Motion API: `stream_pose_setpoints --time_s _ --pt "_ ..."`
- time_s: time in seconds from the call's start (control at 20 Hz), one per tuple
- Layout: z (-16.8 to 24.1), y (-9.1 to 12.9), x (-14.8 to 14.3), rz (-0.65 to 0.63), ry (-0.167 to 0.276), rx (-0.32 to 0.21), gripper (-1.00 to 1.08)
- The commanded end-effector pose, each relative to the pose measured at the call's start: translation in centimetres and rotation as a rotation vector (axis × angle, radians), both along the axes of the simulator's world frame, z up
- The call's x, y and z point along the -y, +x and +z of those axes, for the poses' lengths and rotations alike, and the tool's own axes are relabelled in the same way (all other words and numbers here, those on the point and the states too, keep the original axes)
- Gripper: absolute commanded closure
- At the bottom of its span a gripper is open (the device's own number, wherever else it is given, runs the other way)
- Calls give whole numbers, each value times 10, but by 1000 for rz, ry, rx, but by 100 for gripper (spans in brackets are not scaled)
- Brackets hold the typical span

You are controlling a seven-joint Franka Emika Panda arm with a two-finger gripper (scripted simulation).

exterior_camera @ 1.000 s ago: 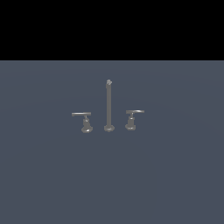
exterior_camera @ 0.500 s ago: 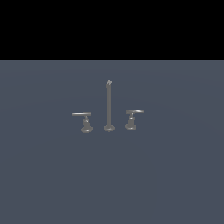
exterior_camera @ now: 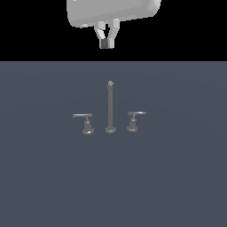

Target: Turn on the faucet by rotating a designated handle.

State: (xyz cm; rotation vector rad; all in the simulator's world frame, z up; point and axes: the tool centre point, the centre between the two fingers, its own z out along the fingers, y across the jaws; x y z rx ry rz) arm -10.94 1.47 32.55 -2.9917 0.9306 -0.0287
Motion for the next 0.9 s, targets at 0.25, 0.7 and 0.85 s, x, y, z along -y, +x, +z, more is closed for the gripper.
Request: stream_pose_setpoints --time_s 0.25,0.7,0.85 --pt "-49 43 11 -175 3 -3 108" --pt "-108 92 35 -385 4 -8 108" --pt "-128 107 45 -458 3 -10 108"
